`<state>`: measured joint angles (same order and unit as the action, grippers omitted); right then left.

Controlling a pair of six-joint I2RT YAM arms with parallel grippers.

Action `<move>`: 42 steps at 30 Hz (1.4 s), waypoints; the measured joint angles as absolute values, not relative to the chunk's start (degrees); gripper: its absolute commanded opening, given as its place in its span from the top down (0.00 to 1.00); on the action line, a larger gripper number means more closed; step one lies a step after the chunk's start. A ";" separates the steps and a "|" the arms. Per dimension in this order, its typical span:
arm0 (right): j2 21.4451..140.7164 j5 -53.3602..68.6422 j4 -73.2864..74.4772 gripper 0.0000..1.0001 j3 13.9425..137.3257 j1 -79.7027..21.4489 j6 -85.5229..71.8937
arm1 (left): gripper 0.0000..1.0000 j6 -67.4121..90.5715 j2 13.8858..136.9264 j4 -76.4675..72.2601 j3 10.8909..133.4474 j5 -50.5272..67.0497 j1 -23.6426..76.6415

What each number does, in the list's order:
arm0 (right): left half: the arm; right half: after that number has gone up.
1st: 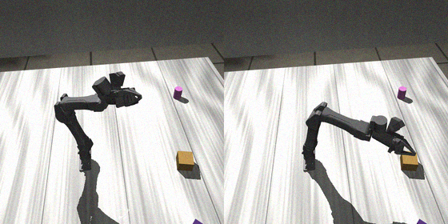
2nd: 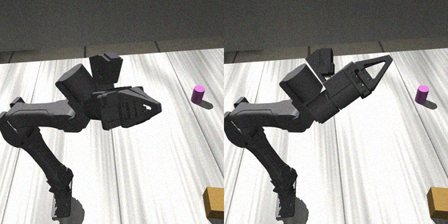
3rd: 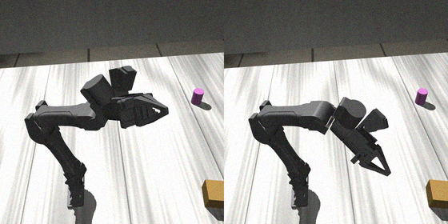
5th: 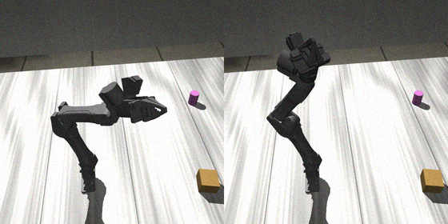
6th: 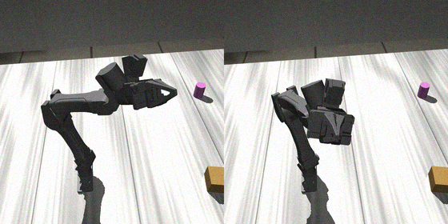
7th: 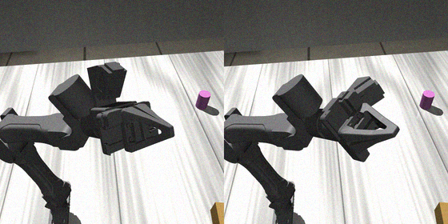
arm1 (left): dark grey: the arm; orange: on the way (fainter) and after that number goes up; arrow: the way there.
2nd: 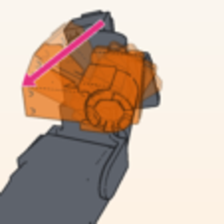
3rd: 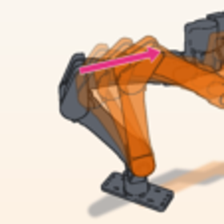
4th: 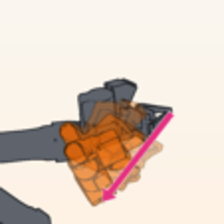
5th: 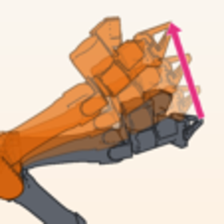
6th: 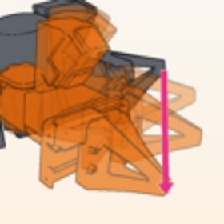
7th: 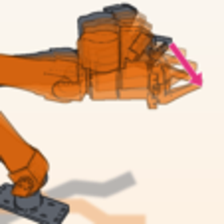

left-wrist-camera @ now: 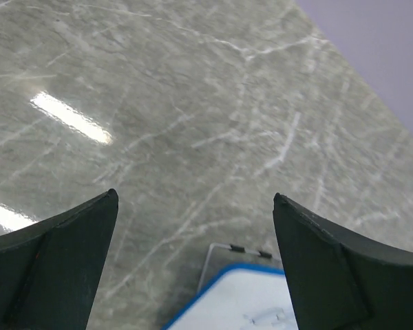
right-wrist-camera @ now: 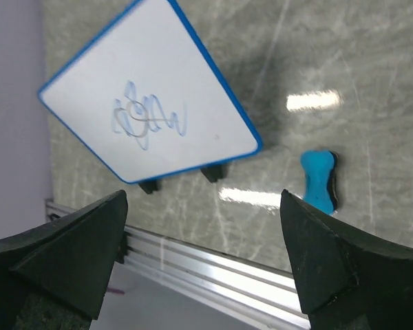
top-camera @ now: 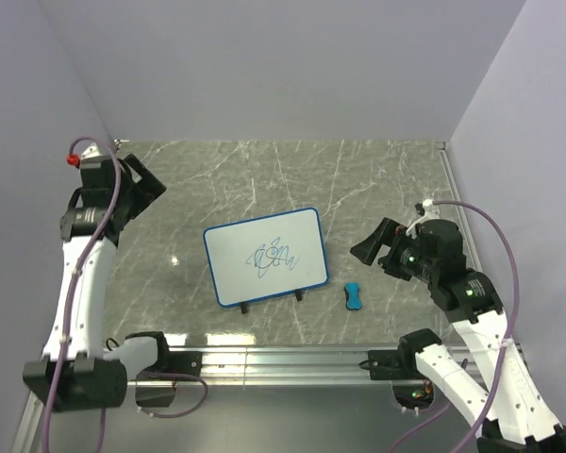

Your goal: Erase the whiteboard

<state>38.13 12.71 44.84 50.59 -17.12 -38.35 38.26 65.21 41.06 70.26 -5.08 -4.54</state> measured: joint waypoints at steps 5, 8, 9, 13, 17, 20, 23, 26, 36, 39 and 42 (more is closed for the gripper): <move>39.79 12.97 46.83 0.04 46.15 -17.12 -37.08 | 0.01 38.04 55.75 43.44 68.79 1.67 -4.51; 40.45 12.95 47.77 0.12 43.18 -17.12 -36.45 | 0.01 38.65 50.13 43.77 64.31 6.55 -4.40; 40.93 12.97 48.07 0.16 42.11 -17.12 -36.23 | 0.00 39.00 48.12 44.05 62.41 7.88 -4.34; 44.80 13.63 48.25 0.24 38.92 -17.12 -35.64 | 0.00 40.18 42.44 44.49 55.09 11.03 -4.25; 52.14 14.00 47.44 0.26 38.28 -17.52 -35.55 | 0.01 40.16 40.40 46.15 52.10 11.81 -3.20; 56.55 13.32 46.50 0.27 38.28 -18.31 -35.86 | 0.01 40.10 40.16 47.07 52.07 11.90 -2.04; 61.30 12.36 45.01 0.29 38.50 -19.97 -35.94 | 0.01 39.68 39.31 48.29 52.10 11.35 -0.60; 67.26 11.05 44.12 0.29 39.44 -21.08 -35.77 | 0.01 39.16 38.74 50.39 52.64 10.13 1.23; 78.02 7.35 41.28 0.39 42.44 -22.74 -34.54 | 0.01 37.89 38.09 53.28 54.46 7.64 3.27; 80.01 6.83 40.32 0.42 42.83 -22.74 -34.22 | 0.01 37.76 38.09 53.54 54.46 7.55 3.42; 81.01 6.46 39.59 0.44 42.78 -23.05 -34.00 | 0.01 37.56 38.09 53.54 54.46 7.44 3.46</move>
